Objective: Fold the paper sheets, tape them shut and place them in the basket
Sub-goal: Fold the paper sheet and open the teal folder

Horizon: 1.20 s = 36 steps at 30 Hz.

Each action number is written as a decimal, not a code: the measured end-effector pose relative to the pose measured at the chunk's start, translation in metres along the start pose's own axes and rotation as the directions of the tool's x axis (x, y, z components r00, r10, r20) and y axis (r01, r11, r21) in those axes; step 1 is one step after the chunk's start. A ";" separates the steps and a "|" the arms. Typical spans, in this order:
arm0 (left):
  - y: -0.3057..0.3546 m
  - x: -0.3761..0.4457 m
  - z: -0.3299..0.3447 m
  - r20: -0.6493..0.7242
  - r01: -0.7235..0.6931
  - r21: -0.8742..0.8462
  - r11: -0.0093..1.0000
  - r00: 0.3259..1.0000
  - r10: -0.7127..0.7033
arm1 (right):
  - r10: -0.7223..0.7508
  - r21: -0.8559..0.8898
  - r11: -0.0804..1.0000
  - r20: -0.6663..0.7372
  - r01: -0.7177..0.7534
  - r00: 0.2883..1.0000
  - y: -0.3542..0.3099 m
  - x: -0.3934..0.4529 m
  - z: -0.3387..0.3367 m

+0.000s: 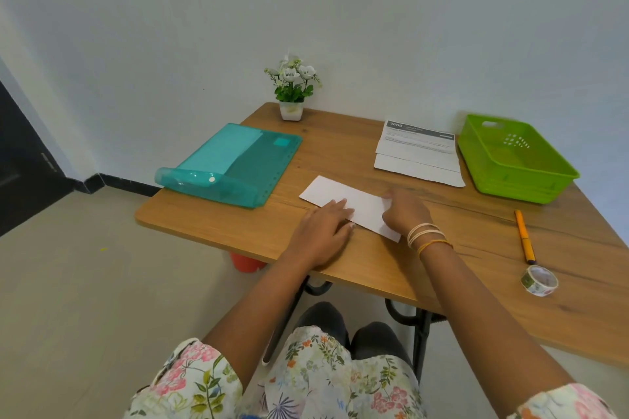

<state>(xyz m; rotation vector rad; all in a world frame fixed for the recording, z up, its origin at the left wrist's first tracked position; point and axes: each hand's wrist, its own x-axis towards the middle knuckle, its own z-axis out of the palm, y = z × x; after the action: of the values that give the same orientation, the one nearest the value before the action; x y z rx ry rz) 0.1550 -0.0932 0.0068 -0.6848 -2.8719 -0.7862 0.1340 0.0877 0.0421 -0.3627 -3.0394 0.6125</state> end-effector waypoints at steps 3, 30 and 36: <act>-0.001 -0.001 0.004 0.010 -0.020 0.049 0.999 1.000 0.019 | -0.057 -0.135 0.990 -0.071 0.047 0.996 -0.001 -0.002 0.001; -0.005 0.003 0.012 -0.007 0.160 0.287 0.945 0.986 -0.165 | -0.084 -0.198 0.978 -0.047 0.073 0.995 0.010 -0.027 0.028; -0.004 0.004 0.008 -0.070 0.168 0.227 0.959 0.985 -0.156 | -0.040 -0.216 0.976 -0.126 0.012 0.991 0.007 -0.022 0.027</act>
<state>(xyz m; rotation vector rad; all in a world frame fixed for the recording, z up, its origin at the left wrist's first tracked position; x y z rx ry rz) 0.1504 -0.0905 -0.0014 -0.3996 -2.9345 -0.4627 0.1555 0.0790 0.0152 -0.3511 -2.9843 0.2476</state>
